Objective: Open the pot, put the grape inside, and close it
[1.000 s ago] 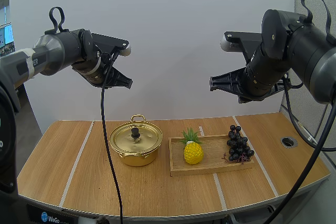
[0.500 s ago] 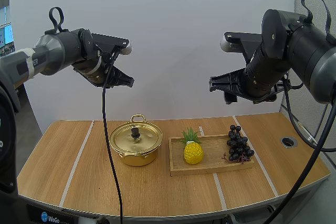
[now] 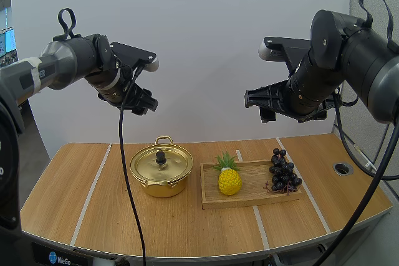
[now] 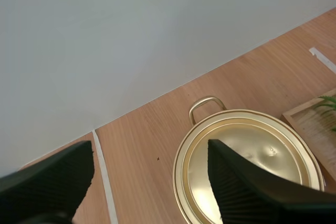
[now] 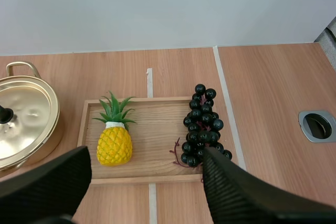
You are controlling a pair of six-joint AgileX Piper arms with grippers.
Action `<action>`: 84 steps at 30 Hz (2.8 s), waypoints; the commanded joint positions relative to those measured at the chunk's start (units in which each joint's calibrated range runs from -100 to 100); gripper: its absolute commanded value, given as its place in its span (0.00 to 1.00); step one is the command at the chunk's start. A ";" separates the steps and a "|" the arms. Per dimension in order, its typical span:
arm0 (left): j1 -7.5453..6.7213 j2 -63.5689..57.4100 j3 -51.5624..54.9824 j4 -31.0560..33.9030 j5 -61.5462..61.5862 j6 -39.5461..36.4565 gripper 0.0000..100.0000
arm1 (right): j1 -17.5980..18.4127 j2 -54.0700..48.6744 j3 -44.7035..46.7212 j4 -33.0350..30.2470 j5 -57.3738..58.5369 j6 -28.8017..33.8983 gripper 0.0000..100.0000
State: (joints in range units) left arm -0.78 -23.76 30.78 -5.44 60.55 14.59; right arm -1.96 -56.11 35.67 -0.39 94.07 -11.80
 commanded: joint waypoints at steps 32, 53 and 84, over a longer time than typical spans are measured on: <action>-5.90 23.27 -11.71 1.76 20.97 13.87 1.00 | -0.19 -0.33 0.18 0.78 -0.95 -0.45 1.00; -5.90 26.36 -11.86 2.52 18.85 13.87 1.00 | -0.19 -0.33 0.18 1.42 4.52 -0.45 1.00; -5.90 33.27 -12.00 2.52 22.70 13.02 0.18 | -0.19 -0.33 0.18 1.42 4.36 -0.45 1.00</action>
State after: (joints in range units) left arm -6.45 8.94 18.92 -3.26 83.30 28.38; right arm -1.96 -56.11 35.67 0.81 97.97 -11.80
